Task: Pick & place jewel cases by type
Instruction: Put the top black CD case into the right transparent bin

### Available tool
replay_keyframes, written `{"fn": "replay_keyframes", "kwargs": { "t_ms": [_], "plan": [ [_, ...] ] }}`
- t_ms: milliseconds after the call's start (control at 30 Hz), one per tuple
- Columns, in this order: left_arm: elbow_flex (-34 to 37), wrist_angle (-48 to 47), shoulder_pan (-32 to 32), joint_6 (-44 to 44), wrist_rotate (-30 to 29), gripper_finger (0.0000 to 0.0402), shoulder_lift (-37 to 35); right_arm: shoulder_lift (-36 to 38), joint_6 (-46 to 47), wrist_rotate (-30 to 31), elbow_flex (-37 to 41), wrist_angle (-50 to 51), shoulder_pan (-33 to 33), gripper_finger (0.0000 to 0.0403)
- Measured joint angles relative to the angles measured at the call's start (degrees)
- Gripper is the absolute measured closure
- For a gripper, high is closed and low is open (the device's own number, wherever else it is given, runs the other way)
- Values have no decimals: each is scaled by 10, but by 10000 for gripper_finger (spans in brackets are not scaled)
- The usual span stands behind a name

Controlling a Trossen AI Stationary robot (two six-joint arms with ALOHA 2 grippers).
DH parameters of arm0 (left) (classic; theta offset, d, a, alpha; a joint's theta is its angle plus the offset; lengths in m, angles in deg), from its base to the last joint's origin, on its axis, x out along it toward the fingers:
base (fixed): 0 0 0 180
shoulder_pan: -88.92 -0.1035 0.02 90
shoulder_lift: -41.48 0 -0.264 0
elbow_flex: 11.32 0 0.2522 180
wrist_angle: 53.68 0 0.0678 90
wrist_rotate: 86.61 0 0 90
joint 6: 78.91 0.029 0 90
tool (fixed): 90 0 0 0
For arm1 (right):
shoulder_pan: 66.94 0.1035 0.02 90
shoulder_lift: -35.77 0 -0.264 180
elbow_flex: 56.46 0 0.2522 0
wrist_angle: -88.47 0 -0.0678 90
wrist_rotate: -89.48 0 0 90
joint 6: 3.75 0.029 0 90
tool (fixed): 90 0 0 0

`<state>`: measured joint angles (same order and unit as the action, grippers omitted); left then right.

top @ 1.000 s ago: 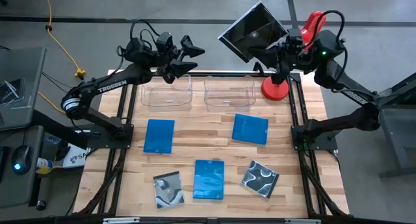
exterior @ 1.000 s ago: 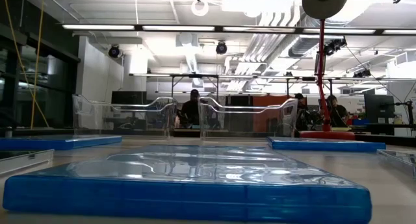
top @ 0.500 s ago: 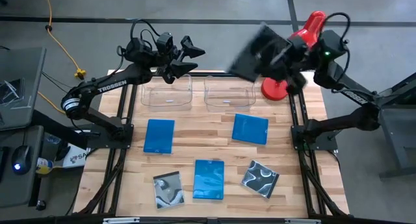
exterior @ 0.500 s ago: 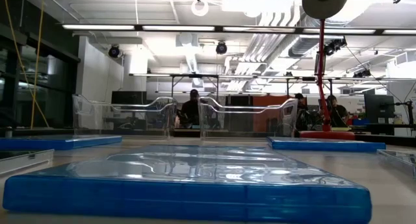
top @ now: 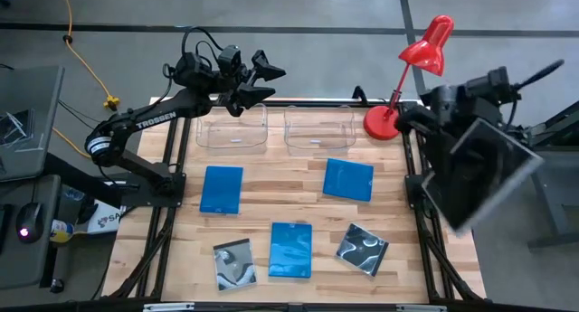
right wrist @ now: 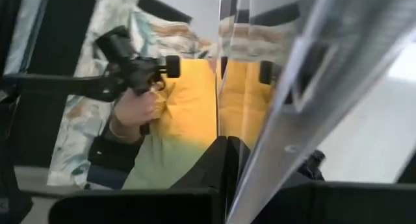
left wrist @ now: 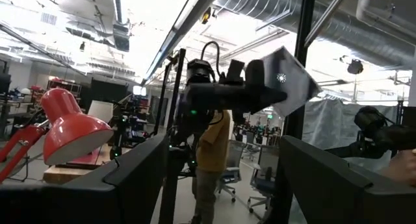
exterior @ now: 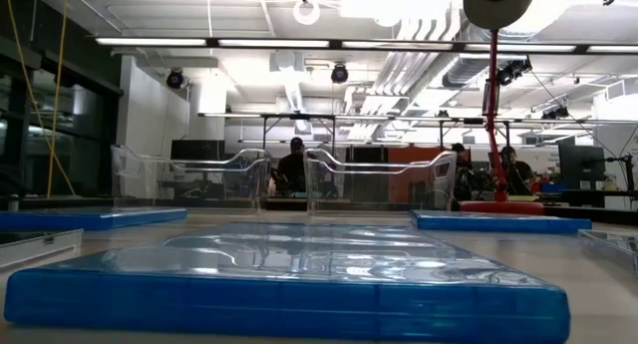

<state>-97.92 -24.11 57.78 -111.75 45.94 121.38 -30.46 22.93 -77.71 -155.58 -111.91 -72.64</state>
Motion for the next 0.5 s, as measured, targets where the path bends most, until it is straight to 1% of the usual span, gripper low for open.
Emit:
{"fn": "replay_keyframes", "kwargs": {
  "t_ms": [100,233,300,367,500],
  "plan": [
    [0,0,0,0,0,110,0,0,-28,-2,0,4,15,387],
    [0,0,0,0,0,110,0,-1,-49,-2,0,21,18,387],
    [0,0,0,0,0,110,0,-2,-51,9,0,34,16,387],
    [0,0,0,0,1,110,0,-2,-48,44,0,51,8,387],
    [0,0,0,0,1,110,0,-2,-50,178,0,115,-14,387]
  ]
}}
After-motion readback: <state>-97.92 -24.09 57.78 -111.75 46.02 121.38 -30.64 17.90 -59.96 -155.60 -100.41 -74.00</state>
